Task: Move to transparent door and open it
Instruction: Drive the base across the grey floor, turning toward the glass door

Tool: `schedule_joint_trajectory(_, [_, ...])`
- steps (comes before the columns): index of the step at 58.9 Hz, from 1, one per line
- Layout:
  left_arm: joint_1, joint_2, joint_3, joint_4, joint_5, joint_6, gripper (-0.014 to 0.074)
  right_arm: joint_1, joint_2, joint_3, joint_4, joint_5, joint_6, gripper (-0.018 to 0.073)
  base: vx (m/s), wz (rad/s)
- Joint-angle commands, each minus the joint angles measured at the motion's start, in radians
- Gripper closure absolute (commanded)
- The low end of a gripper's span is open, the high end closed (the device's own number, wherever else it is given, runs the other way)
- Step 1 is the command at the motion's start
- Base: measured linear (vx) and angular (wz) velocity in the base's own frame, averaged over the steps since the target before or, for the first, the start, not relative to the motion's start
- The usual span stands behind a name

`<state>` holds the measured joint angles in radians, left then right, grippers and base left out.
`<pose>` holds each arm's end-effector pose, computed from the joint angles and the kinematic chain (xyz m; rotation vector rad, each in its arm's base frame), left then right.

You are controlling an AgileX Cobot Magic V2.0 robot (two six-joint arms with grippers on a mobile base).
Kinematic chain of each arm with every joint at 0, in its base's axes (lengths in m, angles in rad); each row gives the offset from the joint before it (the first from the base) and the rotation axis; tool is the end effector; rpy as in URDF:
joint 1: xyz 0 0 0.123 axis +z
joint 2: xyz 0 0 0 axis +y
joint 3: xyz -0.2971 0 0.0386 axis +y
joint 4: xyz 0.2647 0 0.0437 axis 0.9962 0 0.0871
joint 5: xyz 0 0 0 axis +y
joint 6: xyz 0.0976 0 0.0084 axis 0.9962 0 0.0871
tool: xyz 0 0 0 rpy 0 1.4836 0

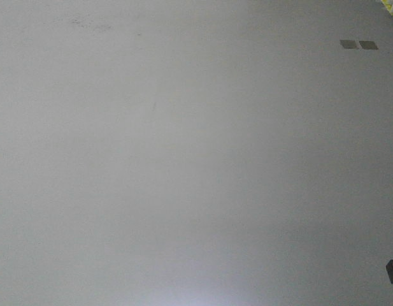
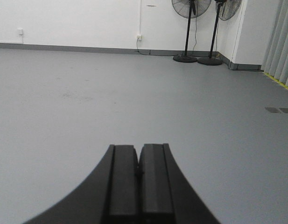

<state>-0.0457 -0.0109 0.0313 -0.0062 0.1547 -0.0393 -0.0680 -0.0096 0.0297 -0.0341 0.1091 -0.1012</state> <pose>0.0655 -0.0031 0.1879 0.0010 1.6592 -0.0700 0.0658 -0.0048 0.1929 -0.0513 1.6143 -0.1600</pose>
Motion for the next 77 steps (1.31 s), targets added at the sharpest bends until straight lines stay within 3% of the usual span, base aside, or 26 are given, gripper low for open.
schedule_joint_trajectory(1, [-0.005,-0.015,0.016,-0.008,-0.084,0.0,0.0599,-0.004,-0.016,0.005,-0.008,-0.086,-0.01,0.0566,0.0,0.0])
schedule_joint_trajectory(77, [-0.005,-0.015,0.016,-0.008,-0.084,0.0,0.0599,-0.004,-0.016,0.005,-0.008,-0.086,-0.01,0.0566,0.04,0.0])
